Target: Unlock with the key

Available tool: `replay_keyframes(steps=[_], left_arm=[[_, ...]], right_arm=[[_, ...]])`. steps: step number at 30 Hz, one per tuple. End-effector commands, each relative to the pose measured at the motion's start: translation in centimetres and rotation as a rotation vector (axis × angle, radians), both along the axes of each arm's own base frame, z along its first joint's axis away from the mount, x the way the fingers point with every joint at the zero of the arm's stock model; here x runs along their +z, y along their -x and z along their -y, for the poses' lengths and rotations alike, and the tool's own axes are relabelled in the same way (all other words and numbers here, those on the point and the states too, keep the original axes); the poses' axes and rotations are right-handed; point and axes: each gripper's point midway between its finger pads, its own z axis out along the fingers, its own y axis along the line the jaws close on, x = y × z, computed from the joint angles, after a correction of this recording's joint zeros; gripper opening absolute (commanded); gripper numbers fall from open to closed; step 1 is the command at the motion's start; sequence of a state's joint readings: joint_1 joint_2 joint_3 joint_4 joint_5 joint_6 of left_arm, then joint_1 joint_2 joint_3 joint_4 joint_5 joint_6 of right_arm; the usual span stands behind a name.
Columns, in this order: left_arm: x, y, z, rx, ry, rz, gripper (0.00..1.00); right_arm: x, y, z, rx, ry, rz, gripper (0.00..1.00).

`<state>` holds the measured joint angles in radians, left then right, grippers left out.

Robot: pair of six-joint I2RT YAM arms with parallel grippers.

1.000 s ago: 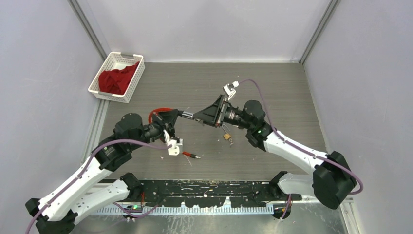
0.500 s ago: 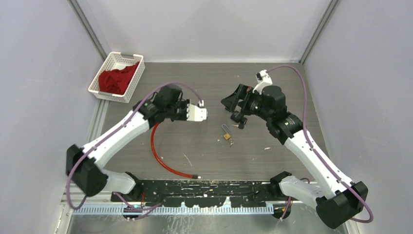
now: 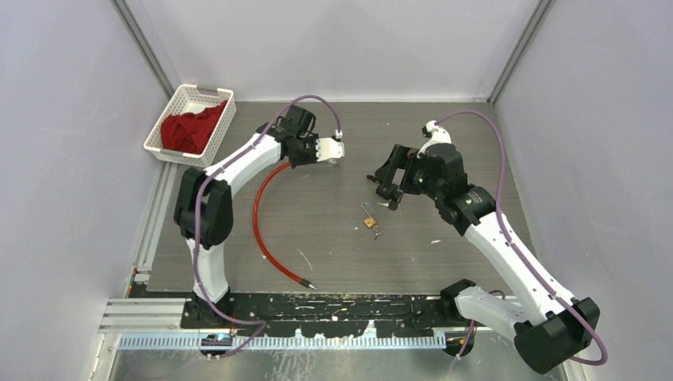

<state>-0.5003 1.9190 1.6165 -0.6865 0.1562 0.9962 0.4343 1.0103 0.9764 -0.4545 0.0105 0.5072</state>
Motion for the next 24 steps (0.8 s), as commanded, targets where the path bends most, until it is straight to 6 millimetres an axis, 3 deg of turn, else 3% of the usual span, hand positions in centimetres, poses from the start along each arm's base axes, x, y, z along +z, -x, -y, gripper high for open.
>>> replay_keyframes(steps=[1, 3, 5, 8, 10, 11, 14, 17, 22, 24], left_arm=[[0.9, -5.4, -1.0, 0.029, -0.009, 0.149, 0.00], [-0.5, -6.8, -1.6, 0.036, -0.033, 0.161, 0.02], [-1.7, -7.8, -1.9, 0.065, -0.027, 0.152, 0.11], [-2.8, -8.1, -1.8, 0.105, -0.012, 0.123, 0.46], [-2.9, -7.7, -1.6, 0.138, 0.026, 0.091, 0.87], [-2.7, -7.4, -1.4, 0.145, 0.042, 0.077, 0.96], [-1.2, -6.5, -1.4, 0.187, 0.096, 0.058, 0.99], [2.3, -5.7, -1.9, 0.291, 0.238, 0.023, 0.99], [8.8, -3.1, -4.7, 0.466, 0.579, -0.110, 0.99], [9.5, -2.2, -6.9, 0.535, 0.683, -0.136, 0.99]], right_arm=[[0.3, -0.6, 1.1, -0.046, 0.034, 0.022, 1.00], [0.1, -0.7, 1.0, -0.048, 0.037, 0.012, 1.00], [-0.3, -0.8, 1.1, -0.053, 0.046, 0.002, 1.00], [-1.1, -0.9, 1.7, -0.079, 0.070, -0.010, 1.00], [-1.7, -1.1, 2.0, -0.098, 0.088, -0.017, 1.00], [-2.0, -1.3, 2.2, -0.110, 0.097, -0.018, 1.00], [-2.5, -2.0, 3.9, -0.203, 0.141, 0.002, 1.00], [-2.3, -2.8, 6.6, -0.338, 0.195, 0.079, 1.00], [-1.6, -3.3, 13.4, -0.665, 0.339, 0.325, 1.00], [-1.9, -3.0, 15.0, -0.729, 0.391, 0.419, 1.00]])
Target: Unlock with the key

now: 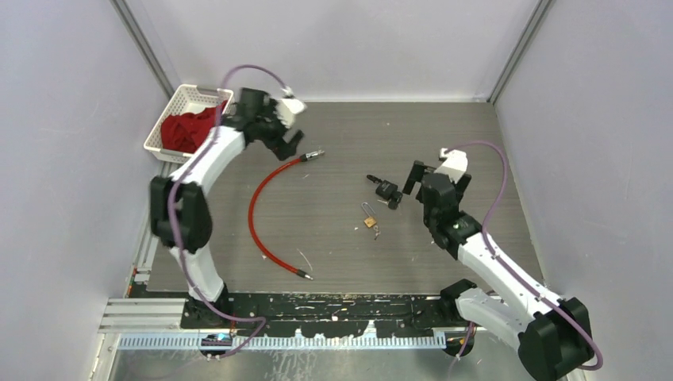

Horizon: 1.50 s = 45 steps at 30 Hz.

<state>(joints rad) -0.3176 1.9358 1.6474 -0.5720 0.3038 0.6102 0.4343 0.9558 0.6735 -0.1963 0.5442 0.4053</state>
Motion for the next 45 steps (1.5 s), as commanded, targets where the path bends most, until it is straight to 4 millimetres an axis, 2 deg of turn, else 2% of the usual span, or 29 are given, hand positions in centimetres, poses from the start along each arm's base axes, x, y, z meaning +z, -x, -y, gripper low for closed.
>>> replay_keyframes(steps=[1, 2, 6, 9, 12, 14, 17, 21, 24, 27, 30, 32, 34, 35, 45], left_arm=[[8.1, 2.3, -4.4, 0.206, 0.379, 0.018, 0.99], [6.7, 2.8, -5.7, 0.254, 0.412, 0.015, 0.99], [3.4, 5.1, -10.8, 0.465, 0.515, 0.022, 0.99], [0.4, 7.4, -12.7, 0.515, 0.537, 0.017, 0.99], [-0.9, 8.2, -13.9, 0.556, 0.519, 0.095, 1.00], [-0.9, 8.5, -14.1, 0.559, 0.542, 0.152, 0.99], [-1.8, 8.4, -14.6, 0.562, 0.546, 0.238, 0.99], [-4.4, 8.1, -15.5, 0.632, 0.531, 0.196, 1.00], [-5.3, 7.9, -16.1, 0.679, 0.539, 0.227, 0.99], [-4.8, 8.1, -16.2, 0.677, 0.580, 0.305, 0.99], [-5.6, 8.4, -16.1, 0.673, 0.585, 0.360, 0.99], [-6.8, 8.7, -15.6, 0.666, 0.555, 0.348, 0.99], [-5.9, 8.1, -15.5, 0.651, 0.575, 0.387, 0.99], [-6.9, 8.5, -15.4, 0.662, 0.544, 0.331, 0.99], [-6.7, 8.4, -15.3, 0.662, 0.548, 0.348, 0.99]], right_arm=[[3.9, -0.8, 6.1, -0.276, 0.174, 0.338, 1.00], [3.0, -0.6, 6.9, -0.307, 0.204, 0.353, 1.00], [0.4, -0.8, 10.2, -0.436, 0.222, 0.332, 1.00], [-1.8, -1.1, 12.1, -0.456, 0.239, 0.296, 1.00], [-3.7, -1.7, 13.1, -0.450, 0.244, 0.257, 1.00], [-4.4, -2.2, 13.2, -0.451, 0.234, 0.251, 1.00], [-5.5, -3.6, 12.2, -0.379, 0.238, 0.231, 1.00], [-7.0, -4.6, 11.7, -0.343, 0.245, 0.208, 1.00], [-8.1, -4.8, 11.3, -0.318, 0.249, 0.198, 1.00], [-8.4, -5.4, 10.2, -0.233, 0.260, 0.205, 1.00], [-8.4, -5.7, 9.4, -0.174, 0.265, 0.216, 1.00], [-8.3, -5.7, 9.2, -0.153, 0.259, 0.234, 1.00], [-8.3, -5.5, 8.8, -0.117, 0.252, 0.246, 1.00], [-8.8, -5.3, 8.9, -0.104, 0.238, 0.260, 1.00], [-8.9, -5.2, 8.5, -0.067, 0.241, 0.267, 1.00]])
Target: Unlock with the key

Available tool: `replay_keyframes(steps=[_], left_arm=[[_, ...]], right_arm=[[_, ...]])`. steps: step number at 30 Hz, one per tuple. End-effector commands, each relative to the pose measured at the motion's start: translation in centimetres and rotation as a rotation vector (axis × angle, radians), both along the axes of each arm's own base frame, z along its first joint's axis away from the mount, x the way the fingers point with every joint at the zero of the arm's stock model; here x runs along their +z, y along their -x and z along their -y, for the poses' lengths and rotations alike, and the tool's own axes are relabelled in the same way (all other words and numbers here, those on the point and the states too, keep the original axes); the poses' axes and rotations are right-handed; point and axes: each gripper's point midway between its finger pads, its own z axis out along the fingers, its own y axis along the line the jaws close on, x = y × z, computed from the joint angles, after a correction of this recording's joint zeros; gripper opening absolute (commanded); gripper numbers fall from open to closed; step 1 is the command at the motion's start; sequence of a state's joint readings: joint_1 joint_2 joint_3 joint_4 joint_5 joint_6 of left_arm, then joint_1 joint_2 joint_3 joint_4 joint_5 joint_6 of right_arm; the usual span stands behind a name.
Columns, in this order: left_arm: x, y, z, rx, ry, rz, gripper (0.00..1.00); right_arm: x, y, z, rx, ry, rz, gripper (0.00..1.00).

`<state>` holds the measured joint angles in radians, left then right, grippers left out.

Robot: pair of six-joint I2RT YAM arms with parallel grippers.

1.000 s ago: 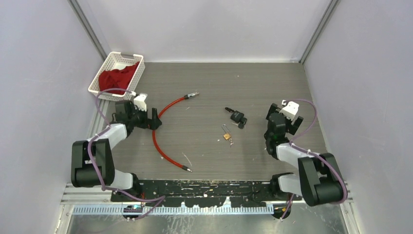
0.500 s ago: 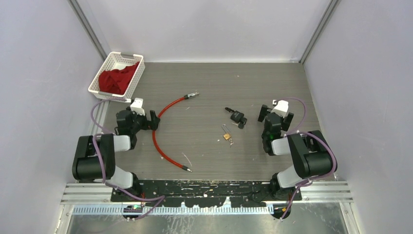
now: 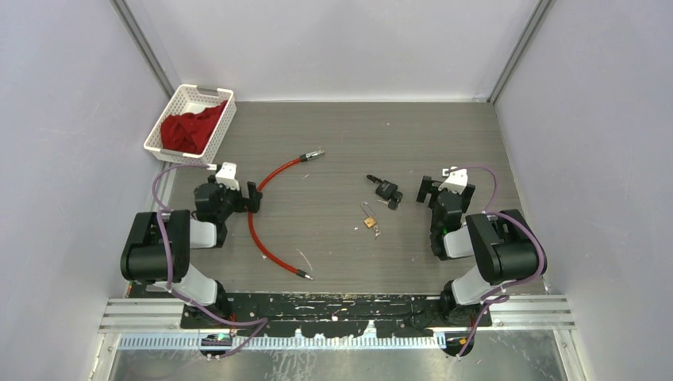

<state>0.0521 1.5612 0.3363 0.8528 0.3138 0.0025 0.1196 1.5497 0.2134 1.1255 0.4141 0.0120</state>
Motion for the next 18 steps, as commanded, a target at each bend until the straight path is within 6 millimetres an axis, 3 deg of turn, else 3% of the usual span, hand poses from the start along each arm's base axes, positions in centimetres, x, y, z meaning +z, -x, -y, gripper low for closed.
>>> replay_keyframes(steps=[1, 18], left_arm=[[3.08, -1.73, -0.19, 0.008, -0.016, 0.123, 0.99], [3.02, -1.75, -0.26, 0.011, -0.016, 0.119, 0.99]], right_arm=[[2.54, -0.77, -0.26, 0.020, -0.004, 0.108, 1.00], [2.49, -0.75, -0.30, 0.021, -0.004, 0.107, 1.00]])
